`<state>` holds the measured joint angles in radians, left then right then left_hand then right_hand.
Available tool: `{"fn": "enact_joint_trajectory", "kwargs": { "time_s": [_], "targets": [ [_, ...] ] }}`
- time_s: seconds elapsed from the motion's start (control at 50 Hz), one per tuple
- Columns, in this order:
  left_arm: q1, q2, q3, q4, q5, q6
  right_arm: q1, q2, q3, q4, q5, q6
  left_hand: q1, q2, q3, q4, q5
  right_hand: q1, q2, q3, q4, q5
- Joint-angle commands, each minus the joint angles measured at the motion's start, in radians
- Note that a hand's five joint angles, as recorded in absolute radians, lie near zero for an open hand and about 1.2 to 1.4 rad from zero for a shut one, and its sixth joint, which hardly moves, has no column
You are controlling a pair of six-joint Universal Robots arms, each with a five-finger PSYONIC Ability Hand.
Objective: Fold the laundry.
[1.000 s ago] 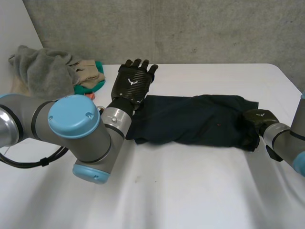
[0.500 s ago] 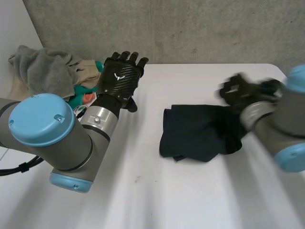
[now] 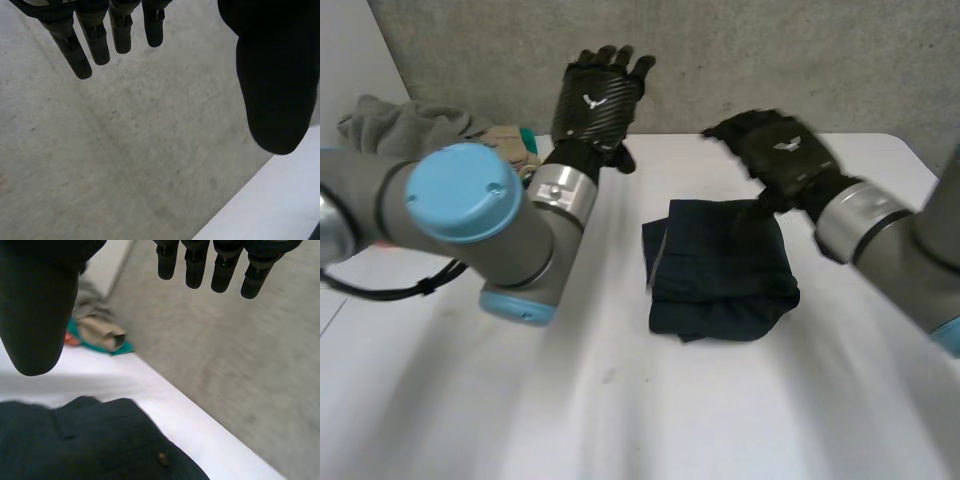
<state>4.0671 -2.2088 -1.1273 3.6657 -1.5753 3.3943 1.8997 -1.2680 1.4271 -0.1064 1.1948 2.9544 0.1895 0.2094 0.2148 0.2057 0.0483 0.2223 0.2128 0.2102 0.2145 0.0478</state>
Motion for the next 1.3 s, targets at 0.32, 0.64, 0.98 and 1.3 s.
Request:
{"fn": "enact_joint_trajectory", "kwargs": {
  "time_s": [0.32, 0.64, 0.98, 1.3],
  "targets": [
    [-0.103, -0.494, 0.618, -0.547, 0.086, -0.079, -0.103, 0.432, -0.396, 0.387, 0.101, 0.049, 0.033, 0.013, 0.008, 0.017, 0.0, -0.048, -0.038, -0.036, -0.04, -0.048],
    [-0.108, -0.479, 0.636, -0.877, -0.037, 0.029, -0.1, 0.513, -0.461, 0.456, 0.137, -0.169, 0.033, 0.013, 0.008, 0.017, 0.0, -0.048, -0.038, -0.036, -0.04, -0.048],
    [-0.085, -0.017, 0.325, -0.699, 0.024, -0.038, -0.113, 0.102, 0.022, 0.099, 0.333, -0.109, -0.015, -0.035, -0.04, -0.031, -0.048, -0.048, -0.038, -0.036, -0.04, -0.048],
    [0.087, 0.325, -0.153, -0.671, 0.739, -0.187, -0.097, 0.177, 0.202, -0.012, 0.131, 0.27, 0.006, -0.014, -0.019, -0.01, -0.027, -0.048, -0.038, -0.036, -0.04, -0.048]
  ]
}}
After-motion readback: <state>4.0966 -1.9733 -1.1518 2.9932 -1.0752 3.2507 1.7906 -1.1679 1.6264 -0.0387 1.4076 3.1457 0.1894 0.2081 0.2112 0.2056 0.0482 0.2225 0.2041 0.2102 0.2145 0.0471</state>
